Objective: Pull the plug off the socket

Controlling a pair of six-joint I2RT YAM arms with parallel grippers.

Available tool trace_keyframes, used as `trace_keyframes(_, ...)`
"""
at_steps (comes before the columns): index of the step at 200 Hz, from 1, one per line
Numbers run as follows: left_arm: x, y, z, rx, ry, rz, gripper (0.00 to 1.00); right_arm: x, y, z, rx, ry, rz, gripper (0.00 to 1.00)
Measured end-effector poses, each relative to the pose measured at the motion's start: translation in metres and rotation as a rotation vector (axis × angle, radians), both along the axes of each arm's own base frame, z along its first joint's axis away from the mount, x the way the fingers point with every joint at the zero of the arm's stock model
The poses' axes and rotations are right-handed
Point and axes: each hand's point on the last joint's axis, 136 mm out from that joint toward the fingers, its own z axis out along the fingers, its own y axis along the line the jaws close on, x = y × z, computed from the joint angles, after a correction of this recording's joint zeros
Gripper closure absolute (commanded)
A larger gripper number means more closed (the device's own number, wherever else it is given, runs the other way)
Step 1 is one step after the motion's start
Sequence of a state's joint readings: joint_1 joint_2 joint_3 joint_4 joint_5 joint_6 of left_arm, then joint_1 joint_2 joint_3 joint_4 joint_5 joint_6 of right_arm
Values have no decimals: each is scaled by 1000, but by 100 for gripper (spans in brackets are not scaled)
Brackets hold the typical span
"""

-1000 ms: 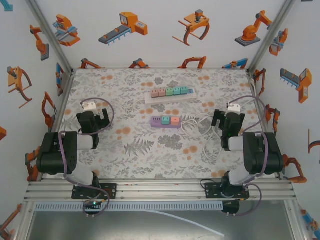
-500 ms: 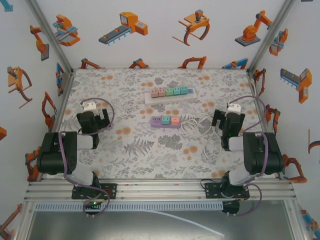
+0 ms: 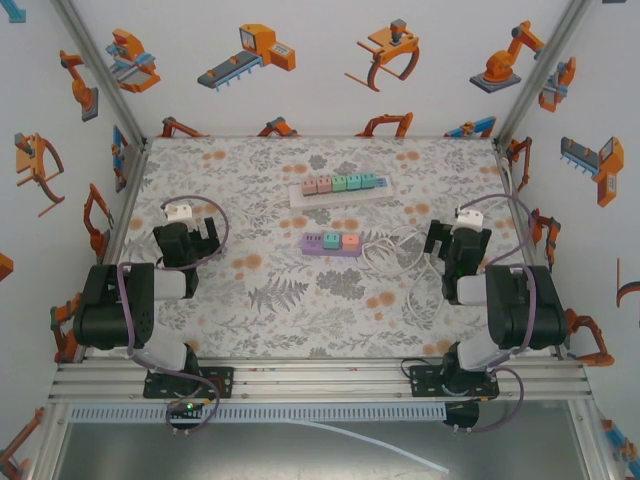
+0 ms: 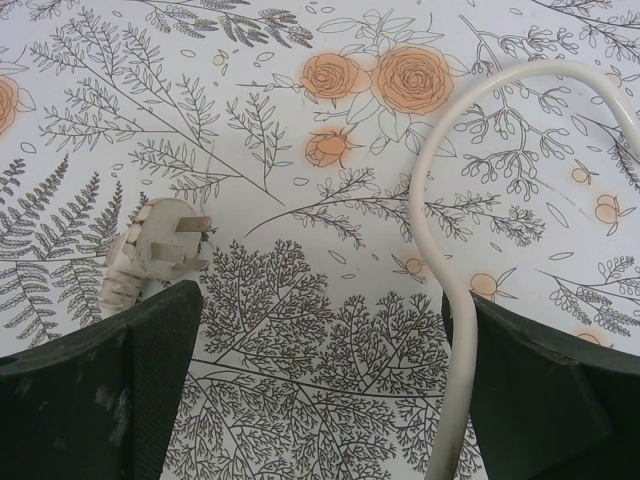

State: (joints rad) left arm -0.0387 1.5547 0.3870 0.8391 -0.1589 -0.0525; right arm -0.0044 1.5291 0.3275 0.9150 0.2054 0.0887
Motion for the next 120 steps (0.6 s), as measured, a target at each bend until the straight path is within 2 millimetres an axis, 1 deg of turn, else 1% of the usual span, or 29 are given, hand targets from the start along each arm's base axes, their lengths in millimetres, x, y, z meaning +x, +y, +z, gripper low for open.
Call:
trace_keyframes(15, 0, 2, 3, 7, -7, 14, 3, -4, 1, 9, 3, 1, 6, 1)
trace_keyframes(23, -1, 3, 8, 14, -18, 27, 3, -6, 1, 20, 2, -11, 3, 1)
trace_keyframes(36, -5, 5, 22, 26, -42, 50, 3, -10, -2, 47, 15, -47, -20, 1)
trace_keyframes(42, -6, 5, 29, 31, -56, 58, 3, -10, -4, 64, 26, -70, -34, 1)
trace_keyframes(65, -15, 7, 69, 41, -125, 99, 3, -13, -5, 128, 101, -148, -64, 1)
trace_keyframes(81, -21, 8, 102, 26, -173, 131, 3, -19, -2, 160, 161, -168, -64, 1)
trace_keyframes(98, -26, 12, 139, -18, -209, 171, 3, -25, 7, 179, 221, -145, -32, 1)
trace_keyframes(105, -29, 12, 157, -50, -222, 183, 3, -28, 12, 183, 245, -118, -8, 1)
trace_keyframes(120, -35, 10, 189, -128, -233, 192, 3, -30, 26, 187, 290, -49, 50, 3)
